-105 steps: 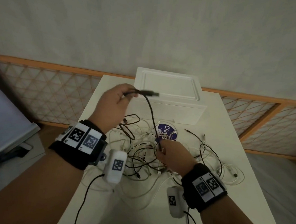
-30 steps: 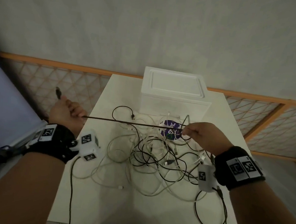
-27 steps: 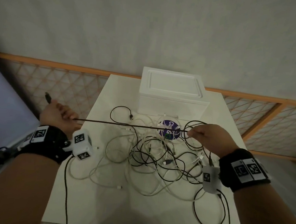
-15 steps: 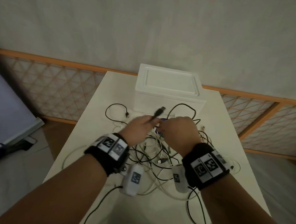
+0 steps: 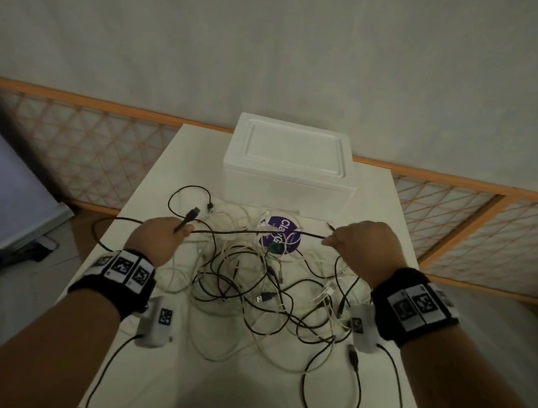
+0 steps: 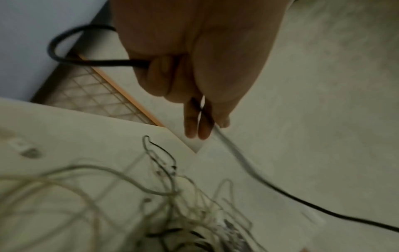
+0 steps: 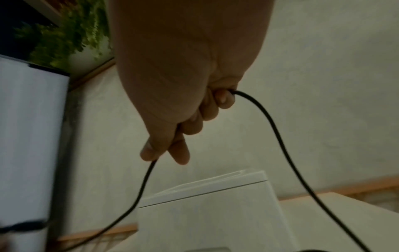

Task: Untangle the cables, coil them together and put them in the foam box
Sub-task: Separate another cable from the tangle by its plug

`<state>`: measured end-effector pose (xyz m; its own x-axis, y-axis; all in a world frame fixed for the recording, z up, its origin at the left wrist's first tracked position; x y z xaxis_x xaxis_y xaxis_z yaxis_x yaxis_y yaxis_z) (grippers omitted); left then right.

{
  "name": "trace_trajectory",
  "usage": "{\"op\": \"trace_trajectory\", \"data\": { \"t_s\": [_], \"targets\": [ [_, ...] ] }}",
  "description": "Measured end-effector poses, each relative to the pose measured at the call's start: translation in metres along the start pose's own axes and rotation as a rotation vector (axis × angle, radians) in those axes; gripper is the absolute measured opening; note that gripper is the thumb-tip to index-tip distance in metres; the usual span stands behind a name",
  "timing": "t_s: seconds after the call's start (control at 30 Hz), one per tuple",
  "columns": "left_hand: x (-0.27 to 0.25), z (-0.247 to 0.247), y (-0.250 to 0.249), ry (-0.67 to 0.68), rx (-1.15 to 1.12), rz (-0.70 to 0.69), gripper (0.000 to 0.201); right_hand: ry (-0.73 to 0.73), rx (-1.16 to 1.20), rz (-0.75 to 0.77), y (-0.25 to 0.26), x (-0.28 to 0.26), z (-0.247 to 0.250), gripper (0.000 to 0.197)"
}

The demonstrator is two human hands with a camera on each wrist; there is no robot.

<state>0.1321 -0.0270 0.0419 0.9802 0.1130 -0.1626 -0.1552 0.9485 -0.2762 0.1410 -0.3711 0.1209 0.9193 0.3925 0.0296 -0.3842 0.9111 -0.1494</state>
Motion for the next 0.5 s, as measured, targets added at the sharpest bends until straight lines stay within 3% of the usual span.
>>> {"op": "trace_trajectory", "data": {
  "t_s": [0.07, 0.13, 0.2, 0.27, 0.33, 0.4, 0.5],
  "targets": [
    [-0.007, 0.004, -0.035, -0.074, 0.015, -0.071, 0.044, 0.03, -0.045, 0.054, 0.022, 0.008, 0.002, 0.045],
    [-0.022, 0.006, -0.084, -0.096, -0.055, -0.248, 0.043, 0.017, -0.061, 0.146, 0.054, 0.01, 0.008, 0.031],
    [-0.036, -0.003, -0.125, 0.046, -0.259, -0.383, 0.046, -0.018, -0.035, 0.213, 0.083, 0.01, 0.012, 0.019],
    [-0.045, -0.013, -0.145, 0.166, -0.429, -0.395, 0.058, -0.101, -0.006, 0.195, 0.085, 0.013, 0.011, 0.038],
    [-0.048, -0.012, -0.149, 0.152, -0.381, -0.422, 0.055, -0.131, 0.053, 0.206, 0.08, 0.012, 0.013, 0.048],
    [-0.044, -0.005, -0.143, 0.061, -0.205, -0.435, 0.045, -0.1, 0.112, 0.286, 0.075, 0.006, 0.01, 0.035],
    [-0.031, 0.009, -0.108, -0.055, -0.058, -0.34, 0.046, -0.057, 0.272, 0.165, 0.04, 0.002, 0.018, 0.025]
  ]
}}
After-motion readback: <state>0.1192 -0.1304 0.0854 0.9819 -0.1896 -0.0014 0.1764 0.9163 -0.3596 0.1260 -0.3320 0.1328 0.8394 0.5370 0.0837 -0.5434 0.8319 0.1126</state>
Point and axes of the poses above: each hand's wrist, its own x-axis towards the middle knuckle, its own z-axis out of the back of the hand, y = z × x, the point moved 5 cm from there along x, towards the middle knuckle, and after that the axes turned 10 degrees about x, right-handed, at the moved point
